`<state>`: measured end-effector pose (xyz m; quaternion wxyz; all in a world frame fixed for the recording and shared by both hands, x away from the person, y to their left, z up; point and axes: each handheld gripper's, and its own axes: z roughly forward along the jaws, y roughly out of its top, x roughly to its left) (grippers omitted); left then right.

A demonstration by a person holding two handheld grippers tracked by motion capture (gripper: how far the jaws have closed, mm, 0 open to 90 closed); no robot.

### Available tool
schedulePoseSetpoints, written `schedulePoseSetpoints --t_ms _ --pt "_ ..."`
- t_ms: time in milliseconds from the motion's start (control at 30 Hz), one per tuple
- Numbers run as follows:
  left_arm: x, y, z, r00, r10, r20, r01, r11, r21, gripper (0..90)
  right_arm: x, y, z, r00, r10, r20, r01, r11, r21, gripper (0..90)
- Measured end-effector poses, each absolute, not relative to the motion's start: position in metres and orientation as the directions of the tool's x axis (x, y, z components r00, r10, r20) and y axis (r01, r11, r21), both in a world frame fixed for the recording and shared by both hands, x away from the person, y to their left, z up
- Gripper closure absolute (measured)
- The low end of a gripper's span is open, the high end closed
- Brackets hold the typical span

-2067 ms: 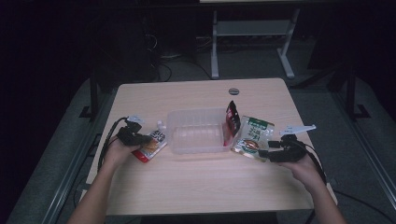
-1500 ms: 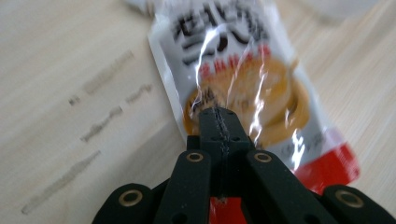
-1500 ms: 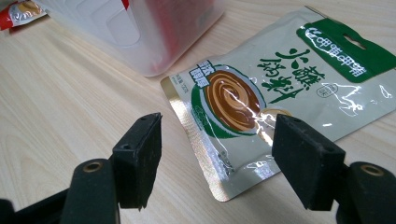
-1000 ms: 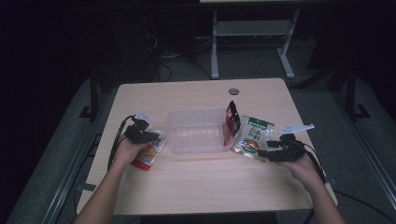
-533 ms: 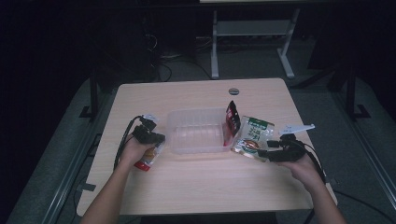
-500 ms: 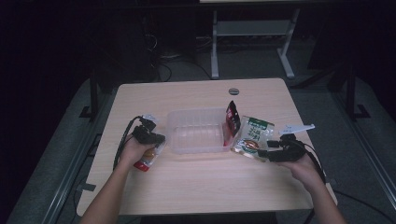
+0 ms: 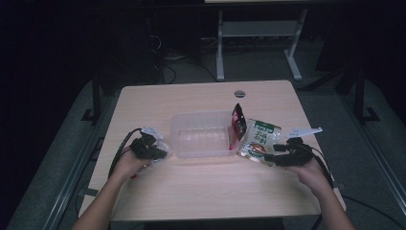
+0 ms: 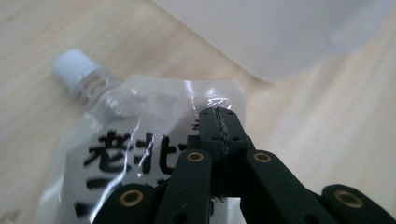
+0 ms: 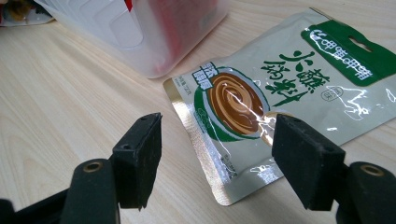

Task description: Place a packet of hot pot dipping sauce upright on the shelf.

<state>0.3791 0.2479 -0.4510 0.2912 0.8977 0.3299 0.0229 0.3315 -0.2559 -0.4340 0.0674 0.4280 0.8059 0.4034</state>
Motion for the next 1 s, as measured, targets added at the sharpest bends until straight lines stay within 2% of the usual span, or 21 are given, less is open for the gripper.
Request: schedulePoseSetpoints --t_ms 200,300,400,533,633,767,1000 --pt "0.358 0.253 -0.448 0.811 0.569 -0.134 0.549 -0.662 0.511 90.0 0.331 -0.257 -0.433 -0.624 0.745 0.237 0.635 0.306 0.709 32.7" --pt "0.354 0.260 -0.448 0.812 0.568 -0.136 0.542 -0.647 0.536 89.9 0.331 -0.257 -0.434 -0.624 0.745 0.236 0.635 0.308 0.709 32.6" --pt "0.357 0.277 -0.438 0.782 0.612 -0.118 0.553 -0.594 0.585 89.9 0.331 -0.256 -0.433 -0.625 0.745 0.233 0.633 0.309 0.709 32.6" --pt "0.363 0.308 -0.426 0.707 0.706 -0.042 0.572 -0.536 0.622 89.9 0.331 -0.257 -0.433 -0.625 0.744 0.235 0.633 0.307 0.711 32.6" --pt "0.372 0.321 -0.432 0.670 0.741 -0.038 0.599 -0.510 0.617 89.9 0.332 -0.256 -0.435 -0.624 0.745 0.235 0.636 0.310 0.706 32.6" --pt "0.379 0.318 -0.448 0.678 0.734 -0.034 0.605 -0.531 0.594 89.9 0.332 -0.254 -0.434 -0.631 0.742 0.229 0.629 0.317 0.710 32.6" --pt "0.372 0.306 -0.449 0.746 0.664 -0.057 0.561 -0.580 0.590 89.9 0.331 -0.256 -0.434 -0.622 0.747 0.234 0.638 0.310 0.705 32.6"
